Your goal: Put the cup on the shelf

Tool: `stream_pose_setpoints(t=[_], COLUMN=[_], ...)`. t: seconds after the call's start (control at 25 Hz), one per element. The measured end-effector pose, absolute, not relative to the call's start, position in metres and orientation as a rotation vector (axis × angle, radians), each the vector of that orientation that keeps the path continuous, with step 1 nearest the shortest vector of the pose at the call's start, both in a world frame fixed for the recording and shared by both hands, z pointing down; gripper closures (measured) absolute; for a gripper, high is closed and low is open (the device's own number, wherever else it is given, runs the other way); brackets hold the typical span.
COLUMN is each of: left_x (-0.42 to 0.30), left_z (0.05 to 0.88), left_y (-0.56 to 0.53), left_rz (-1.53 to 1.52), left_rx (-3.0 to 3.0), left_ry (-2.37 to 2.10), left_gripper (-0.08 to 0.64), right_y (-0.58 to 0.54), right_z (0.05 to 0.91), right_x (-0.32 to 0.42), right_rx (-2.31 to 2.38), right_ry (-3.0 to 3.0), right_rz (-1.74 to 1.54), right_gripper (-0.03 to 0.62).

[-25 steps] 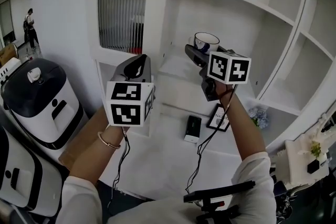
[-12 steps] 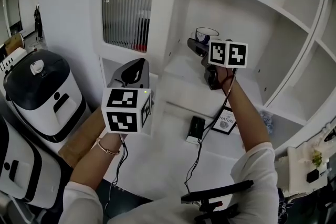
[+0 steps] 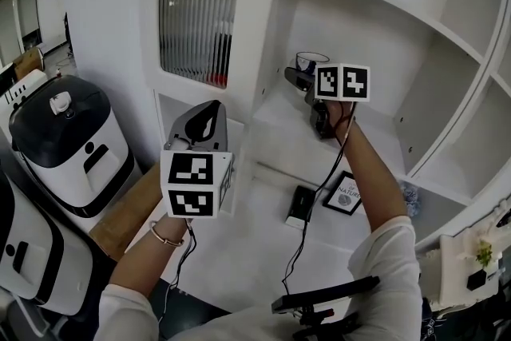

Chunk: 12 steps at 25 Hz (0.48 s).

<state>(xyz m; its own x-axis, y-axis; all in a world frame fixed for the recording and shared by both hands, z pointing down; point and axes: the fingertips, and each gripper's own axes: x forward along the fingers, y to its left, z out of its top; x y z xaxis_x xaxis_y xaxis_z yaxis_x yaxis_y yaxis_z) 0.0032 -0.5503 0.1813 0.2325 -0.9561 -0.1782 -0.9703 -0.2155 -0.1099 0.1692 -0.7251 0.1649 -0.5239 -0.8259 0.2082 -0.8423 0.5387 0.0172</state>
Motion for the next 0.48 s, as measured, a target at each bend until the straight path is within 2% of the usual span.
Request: stream_pose_setpoints(t=[0.48], left_x=[0.004], left_z=[0.179], left_y=[-0.554], left_rz=[0.051], left_rx=[-2.243], left_ry=[1.787], left_gripper=[0.552], right_y=[-0.750], right_z=[0.183], right_x=[0.166], right_rx=[1.379], right_ry=[-2.567], right_rz=[0.241], right_gripper=[0.198])
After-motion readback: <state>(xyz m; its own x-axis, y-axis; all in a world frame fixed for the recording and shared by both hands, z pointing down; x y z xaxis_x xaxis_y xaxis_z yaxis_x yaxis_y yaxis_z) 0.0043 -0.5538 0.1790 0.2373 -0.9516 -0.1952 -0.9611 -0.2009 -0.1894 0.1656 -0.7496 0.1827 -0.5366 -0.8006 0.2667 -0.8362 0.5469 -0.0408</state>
